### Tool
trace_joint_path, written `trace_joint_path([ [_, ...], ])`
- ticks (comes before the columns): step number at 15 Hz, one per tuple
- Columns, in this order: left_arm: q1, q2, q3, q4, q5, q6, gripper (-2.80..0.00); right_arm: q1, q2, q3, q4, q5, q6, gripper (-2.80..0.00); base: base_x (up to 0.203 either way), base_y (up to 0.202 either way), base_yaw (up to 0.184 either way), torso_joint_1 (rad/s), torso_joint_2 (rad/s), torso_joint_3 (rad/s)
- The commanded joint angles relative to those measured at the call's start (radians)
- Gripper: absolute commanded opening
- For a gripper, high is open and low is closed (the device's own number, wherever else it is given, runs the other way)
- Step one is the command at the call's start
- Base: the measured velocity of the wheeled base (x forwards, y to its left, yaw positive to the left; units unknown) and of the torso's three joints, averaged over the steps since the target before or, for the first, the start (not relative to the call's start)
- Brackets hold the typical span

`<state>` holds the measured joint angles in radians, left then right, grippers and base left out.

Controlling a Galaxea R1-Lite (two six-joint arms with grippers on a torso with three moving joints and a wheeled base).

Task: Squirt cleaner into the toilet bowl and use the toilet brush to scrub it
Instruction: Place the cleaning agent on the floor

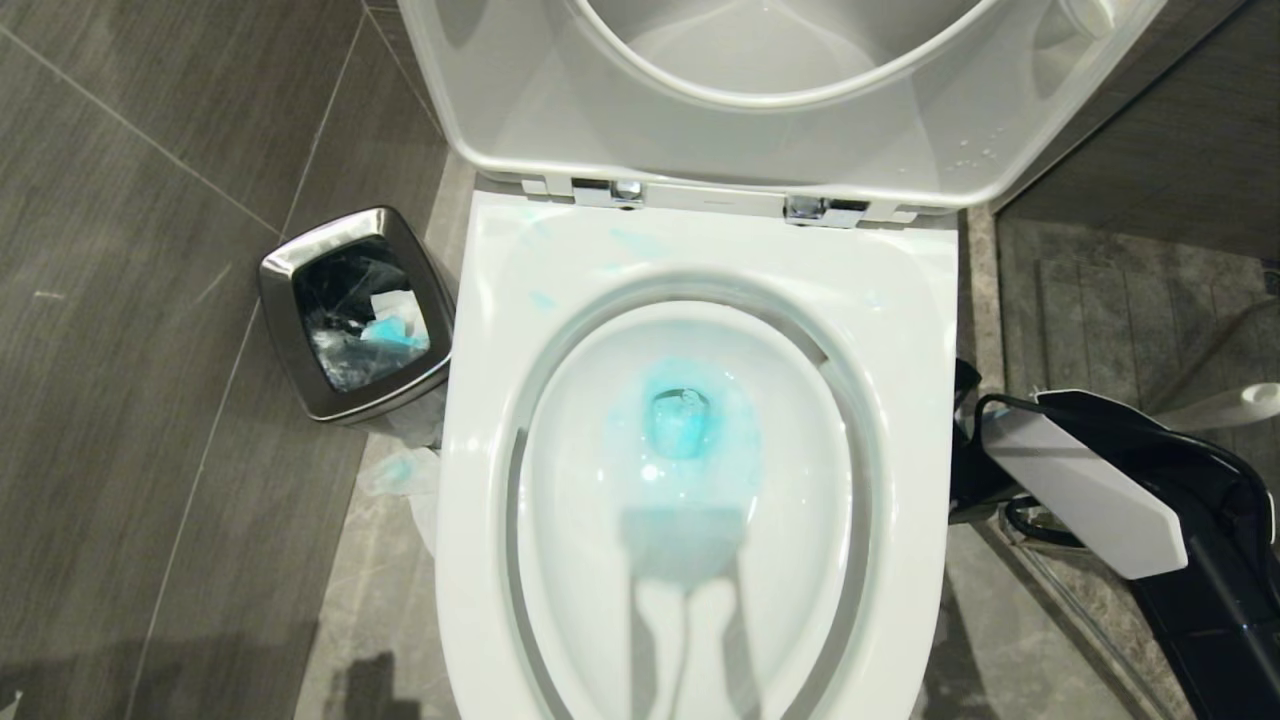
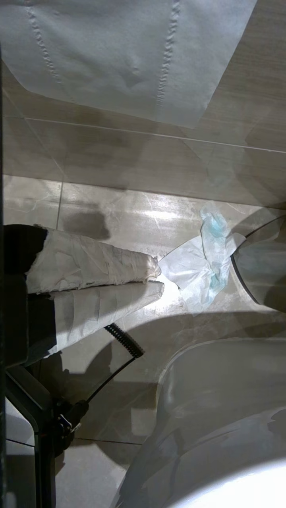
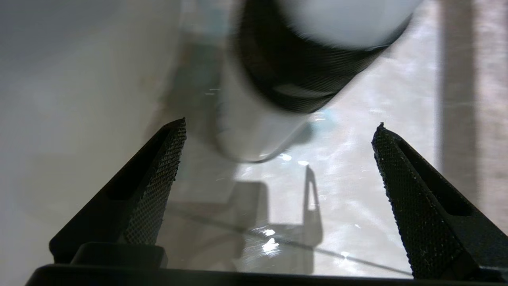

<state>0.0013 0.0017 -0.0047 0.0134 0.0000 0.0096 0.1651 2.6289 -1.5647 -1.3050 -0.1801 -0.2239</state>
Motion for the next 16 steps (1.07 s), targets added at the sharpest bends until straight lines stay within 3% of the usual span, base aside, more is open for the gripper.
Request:
trace_joint_path([
  [1,0.0,0.001,0.0,0.0,0.0,0.0,-2.8,0.019,-0.001,0.017,-0.012,0.007,-0.001,0.0,0.0,0.0,0.0,0.0,0.0,0.0],
  [6,0.0,0.001,0.0,0.0,0.0,0.0,-2.8,0.029,-0.064,0.102,-0.024,0.007,0.0,0.0,0.0,0.0,0.0,0.0,0.0,0.0],
  [16,0.0,0.001,0.001,0.0,0.0,-0.005,-2.8,0.028,-0.235,0.402,-0.126,0.011,0.0,0.0,0.0,0.0,0.0,0.001,0.0,0.019],
])
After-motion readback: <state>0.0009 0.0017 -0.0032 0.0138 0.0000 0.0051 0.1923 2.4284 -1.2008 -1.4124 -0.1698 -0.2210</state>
